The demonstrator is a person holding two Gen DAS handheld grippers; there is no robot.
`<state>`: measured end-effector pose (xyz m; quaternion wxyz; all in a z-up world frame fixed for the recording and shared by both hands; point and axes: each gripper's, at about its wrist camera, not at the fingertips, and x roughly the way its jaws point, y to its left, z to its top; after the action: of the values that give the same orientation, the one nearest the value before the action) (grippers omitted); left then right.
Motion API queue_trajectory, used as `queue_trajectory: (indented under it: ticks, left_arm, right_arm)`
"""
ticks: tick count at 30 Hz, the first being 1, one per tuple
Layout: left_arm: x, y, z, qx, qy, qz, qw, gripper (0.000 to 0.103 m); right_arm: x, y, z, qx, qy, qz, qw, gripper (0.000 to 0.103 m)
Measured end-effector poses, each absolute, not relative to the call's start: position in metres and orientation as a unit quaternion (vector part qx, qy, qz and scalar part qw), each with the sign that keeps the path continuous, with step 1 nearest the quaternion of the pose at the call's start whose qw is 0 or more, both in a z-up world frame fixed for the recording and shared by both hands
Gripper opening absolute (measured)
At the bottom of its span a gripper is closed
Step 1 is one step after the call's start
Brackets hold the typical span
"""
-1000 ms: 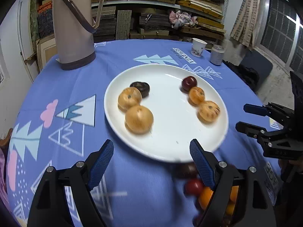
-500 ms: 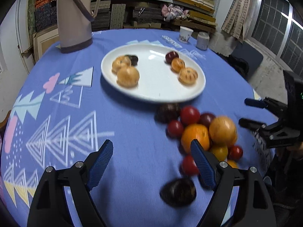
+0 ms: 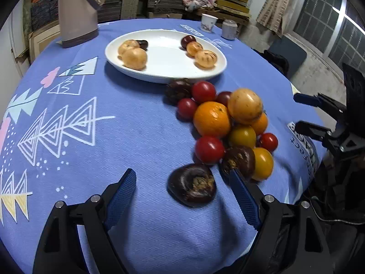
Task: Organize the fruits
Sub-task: 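Grasp a dark purple fruit with the left tool while the right tool grasps a red tomato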
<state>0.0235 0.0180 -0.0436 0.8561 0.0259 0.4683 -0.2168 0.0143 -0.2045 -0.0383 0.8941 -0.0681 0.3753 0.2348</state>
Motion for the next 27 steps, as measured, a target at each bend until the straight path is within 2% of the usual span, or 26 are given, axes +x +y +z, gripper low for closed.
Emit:
queue_trajectory:
  ticks: [3,6,7,8,14,17,25,27]
  left_arm:
    - [0.023,0.014,-0.049,0.034,0.477,-0.218,0.851,0.083]
    - [0.026,0.014,-0.058,0.032,0.488,-0.206,0.848,0.065]
    - [0.025,0.015,-0.057,0.031,0.482,-0.205,0.852,0.052]
    - [0.025,0.015,-0.057,0.03,0.481,-0.21,0.851,0.048]
    - [0.025,0.016,-0.056,0.023,0.48,-0.212,0.851,0.048]
    - [0.025,0.016,-0.056,0.024,0.479,-0.212,0.851,0.048]
    - [0.024,0.016,-0.056,0.025,0.477,-0.211,0.852,0.049]
    - [0.024,0.016,-0.056,0.023,0.478,-0.212,0.852,0.049]
  right_arm:
    - [0.015,-0.201,-0.04,-0.067,0.377,0.237,0.893,0.094]
    - [0.014,-0.198,-0.041,-0.07,0.378,0.248,0.889,0.094]
    - [0.013,-0.196,-0.042,-0.074,0.378,0.251,0.888,0.094]
    - [0.013,-0.194,-0.043,-0.079,0.379,0.251,0.887,0.094]
    - [0.011,-0.181,-0.056,-0.12,0.398,0.238,0.878,0.092]
    - [0.016,-0.182,-0.061,-0.101,0.415,0.247,0.87,0.066]
    - [0.016,-0.151,-0.077,-0.125,0.434,0.271,0.85,0.064]
    - [0.016,-0.145,-0.082,-0.124,0.443,0.283,0.842,0.046]
